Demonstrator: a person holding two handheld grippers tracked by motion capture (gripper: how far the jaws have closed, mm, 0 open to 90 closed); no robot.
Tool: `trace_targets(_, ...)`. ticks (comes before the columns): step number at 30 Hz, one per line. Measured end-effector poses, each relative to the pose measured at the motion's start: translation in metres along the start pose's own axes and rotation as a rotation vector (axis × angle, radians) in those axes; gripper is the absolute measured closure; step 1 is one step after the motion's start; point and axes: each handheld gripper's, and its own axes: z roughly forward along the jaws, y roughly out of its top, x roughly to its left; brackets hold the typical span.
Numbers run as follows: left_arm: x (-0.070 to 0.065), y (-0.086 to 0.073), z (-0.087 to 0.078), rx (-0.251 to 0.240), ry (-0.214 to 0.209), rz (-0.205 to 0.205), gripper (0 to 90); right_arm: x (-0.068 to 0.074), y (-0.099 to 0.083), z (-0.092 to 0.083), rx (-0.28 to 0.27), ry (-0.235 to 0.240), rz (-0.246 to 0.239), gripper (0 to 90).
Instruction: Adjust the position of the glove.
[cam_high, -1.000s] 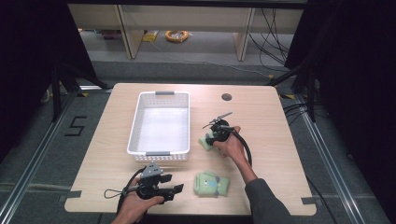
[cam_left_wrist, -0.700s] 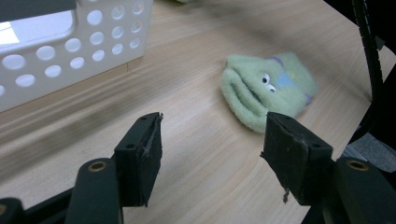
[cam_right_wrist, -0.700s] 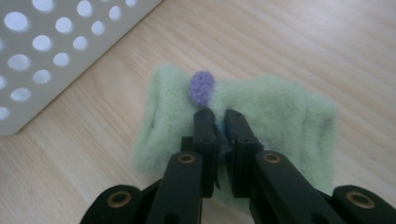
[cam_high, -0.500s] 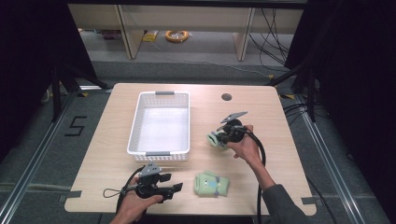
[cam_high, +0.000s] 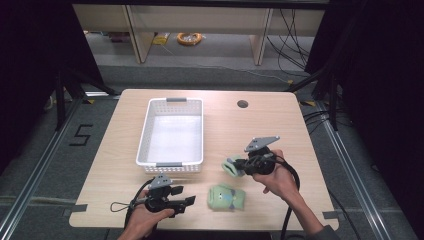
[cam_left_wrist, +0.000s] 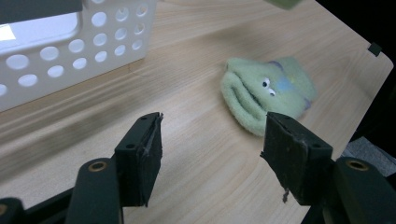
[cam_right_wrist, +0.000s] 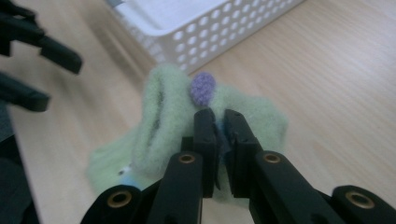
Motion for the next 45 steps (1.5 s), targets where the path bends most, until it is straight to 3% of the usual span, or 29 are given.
trace_targets(5, -0.001, 0.001, 0.0, 0.001, 0.0, 0.005, 37.1, 0.025, -0.014, -0.014, -0.015, 0.043, -0.04, 85.4)
trace_targets(8, -0.001, 0.0, 0.001, 0.001, 0.005, 0.001, 37.2, 0.032, -0.02, -0.014, -0.017, 0.05, -0.077, 85.3)
trace_targets(11, -0.002, 0.0, 0.002, -0.001, 0.004, 0.0, 37.3, 0.036, -0.022, -0.012, -0.005, 0.048, -0.076, 85.2)
trace_targets(17, 0.001, 0.0, 0.001, 0.007, 0.007, 0.001, 37.4, 0.044, -0.017, 0.005, 0.015, 0.083, -0.113, 85.1)
trace_targets(18, 0.001, 0.0, 0.002, 0.004, 0.015, -0.001, 37.5, 0.043, -0.015, 0.008, 0.023, 0.102, -0.14, 85.1)
trace_targets(20, 0.002, -0.001, 0.002, 0.008, 0.011, -0.003, 37.5, 0.046, -0.014, 0.013, 0.037, 0.094, -0.122, 84.9)
trace_targets(22, 0.002, -0.001, 0.002, 0.01, 0.015, -0.003, 37.5, 0.045, -0.013, 0.016, 0.043, 0.099, -0.146, 84.8)
trace_targets(28, 0.002, -0.001, 0.003, 0.008, 0.014, -0.004, 37.6, 0.046, -0.029, 0.033, 0.1, 0.16, -0.195, 81.6)
trace_targets(32, 0.002, -0.002, 0.003, 0.012, 0.013, -0.003, 37.6, 0.047, -0.037, 0.034, 0.098, 0.166, -0.188, 77.8)
trace_targets(38, 0.003, -0.002, 0.003, 0.015, 0.013, -0.001, 37.5, 0.051, -0.041, 0.032, 0.075, 0.142, -0.127, 67.6)
trace_targets(39, 0.003, -0.002, 0.003, 0.012, 0.013, -0.002, 37.4, 0.056, -0.039, 0.026, 0.061, 0.107, -0.099, 66.2)
trace_targets(42, 0.003, -0.001, 0.003, 0.01, 0.012, -0.003, 37.4, 0.064, -0.035, 0.02, 0.04, 0.093, -0.099, 64.9)
trace_targets(45, 0.004, -0.001, 0.003, 0.011, 0.013, -0.008, 37.5, 0.075, -0.033, 0.019, 0.062, 0.088, -0.091, 63.9)
